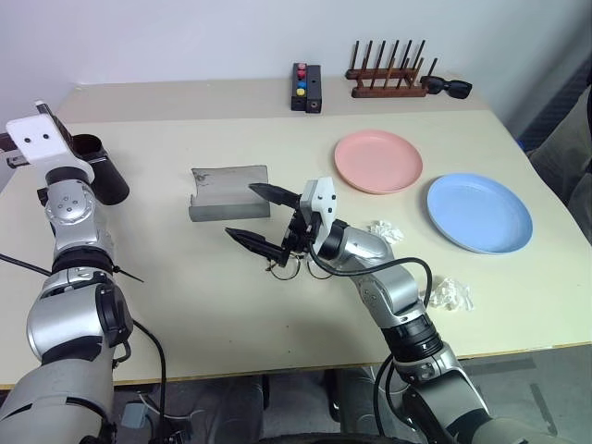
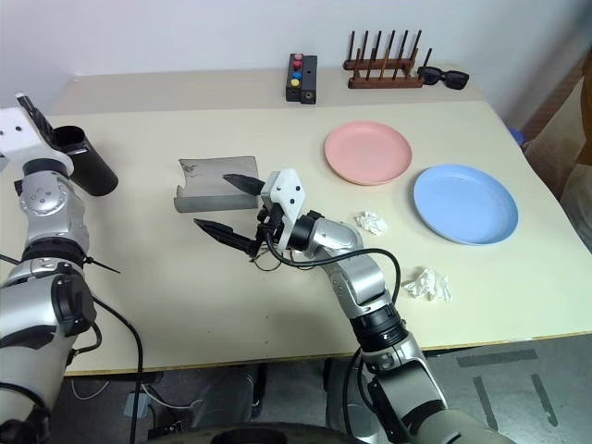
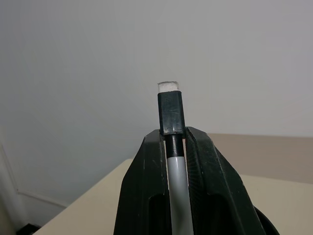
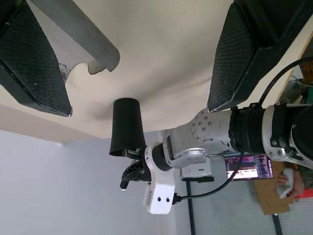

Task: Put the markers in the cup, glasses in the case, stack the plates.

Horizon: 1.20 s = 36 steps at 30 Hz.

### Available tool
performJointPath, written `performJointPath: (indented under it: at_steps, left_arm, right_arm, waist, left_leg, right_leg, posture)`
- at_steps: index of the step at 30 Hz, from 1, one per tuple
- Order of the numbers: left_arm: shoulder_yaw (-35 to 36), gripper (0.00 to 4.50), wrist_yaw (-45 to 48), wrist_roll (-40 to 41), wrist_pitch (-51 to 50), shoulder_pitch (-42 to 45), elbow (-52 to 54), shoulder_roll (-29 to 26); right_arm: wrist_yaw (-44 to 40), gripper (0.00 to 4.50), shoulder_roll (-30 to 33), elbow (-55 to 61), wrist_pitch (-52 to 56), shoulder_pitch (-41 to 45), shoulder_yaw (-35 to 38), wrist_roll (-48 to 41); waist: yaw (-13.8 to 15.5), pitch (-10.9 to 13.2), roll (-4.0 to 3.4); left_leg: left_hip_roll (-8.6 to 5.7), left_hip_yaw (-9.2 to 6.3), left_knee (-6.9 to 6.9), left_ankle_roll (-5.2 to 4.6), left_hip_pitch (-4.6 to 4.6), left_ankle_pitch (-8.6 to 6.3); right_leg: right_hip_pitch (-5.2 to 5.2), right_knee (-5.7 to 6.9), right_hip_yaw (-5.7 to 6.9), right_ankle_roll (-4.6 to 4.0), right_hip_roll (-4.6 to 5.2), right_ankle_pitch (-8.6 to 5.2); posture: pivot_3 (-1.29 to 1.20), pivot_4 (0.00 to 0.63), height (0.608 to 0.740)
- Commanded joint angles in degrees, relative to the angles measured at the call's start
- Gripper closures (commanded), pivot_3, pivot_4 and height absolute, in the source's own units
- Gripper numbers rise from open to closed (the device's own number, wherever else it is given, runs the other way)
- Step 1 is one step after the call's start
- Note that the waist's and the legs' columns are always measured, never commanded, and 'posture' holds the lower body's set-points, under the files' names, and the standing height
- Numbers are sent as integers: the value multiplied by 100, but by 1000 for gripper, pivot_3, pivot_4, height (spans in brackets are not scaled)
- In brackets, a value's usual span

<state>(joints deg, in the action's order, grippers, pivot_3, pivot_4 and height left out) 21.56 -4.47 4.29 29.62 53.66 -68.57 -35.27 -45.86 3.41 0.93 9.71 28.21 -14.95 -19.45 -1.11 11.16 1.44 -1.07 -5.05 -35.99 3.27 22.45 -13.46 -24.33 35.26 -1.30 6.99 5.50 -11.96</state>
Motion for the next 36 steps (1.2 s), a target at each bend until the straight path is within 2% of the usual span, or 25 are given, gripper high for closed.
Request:
performJointPath:
  at_steps: [1, 5, 14, 20, 24, 27, 30, 36]
  left_arm:
    - [13, 4484, -56, 62, 89, 125, 108, -50]
    - [31, 4484, -23, 97, 102, 122, 128, -37]
    - [17, 102, -80, 77, 85, 124, 140, -52]
    - [42, 102, -53, 127, 90, 129, 197, -27]
    - [66, 102, 626, 410, 71, 207, 503, 36]
    - [-44, 102, 1677, 695, -228, 165, 871, 86]
    - [-324, 40, 3280, 1073, -1021, -102, 1568, 135]
    - [-1232, 40, 5499, 1331, -2589, -951, 3504, -93]
  right_arm:
    - [-26, 0, -22, 208, -22, 50, 62, -115]
    - [-34, 0, -26, 199, -21, 57, 61, -117]
    - [-46, 0, -37, 180, -23, 71, 55, -117]
    - [-48, 0, -42, 173, -27, 77, 57, -117]
    - [-89, 0, 107, 222, -62, 113, 95, -44]
    - [-215, 0, 393, 291, 58, 168, 174, -68]
    - [-343, 0, 697, 382, 110, 155, 197, -67]
    - [-585, 0, 1131, 571, 315, 110, 174, -85]
  waist:
    - [0, 0, 0]
    - [0, 0, 0]
    - [-1, 0, 0]
    - [0, 0, 0]
    - [7, 0, 0]
    - [20, 0, 0]
    - [13, 0, 0]
    - [-122, 3, -4]
  left_leg:
    - [0, 0, 0, 0, 0, 0]
    - [0, 0, 0, 0, 0, 0]
    - [0, 0, 0, 0, 0, 0]
    - [0, 0, 0, 0, 0, 0]
    - [0, 0, 0, 0, 0, 0]
    - [0, 0, -3, 0, 3, 0]
    - [0, 1, -3, 0, 4, 0]
    - [1, 0, 2, 0, 2, 0]
  right_leg:
    - [0, 0, 0, 0, 0, 0]
    - [0, 0, 0, 0, 0, 0]
    - [0, 0, 0, 0, 0, 0]
    - [0, 0, 0, 0, 0, 0]
    - [0, 0, 0, 0, 0, 0]
    - [1, -1, 0, 0, 1, 0]
    - [1, -2, 0, 0, 0, 0]
    - [0, 3, -1, -2, -1, -1]
  posture:
    - [0, 150, 739]
    - [0, 150, 739]
    - [0, 150, 739]
    - [0, 150, 739]
    - [0, 150, 739]
    - [0, 150, 739]
    - [0, 150, 739]
    - [0, 150, 739]
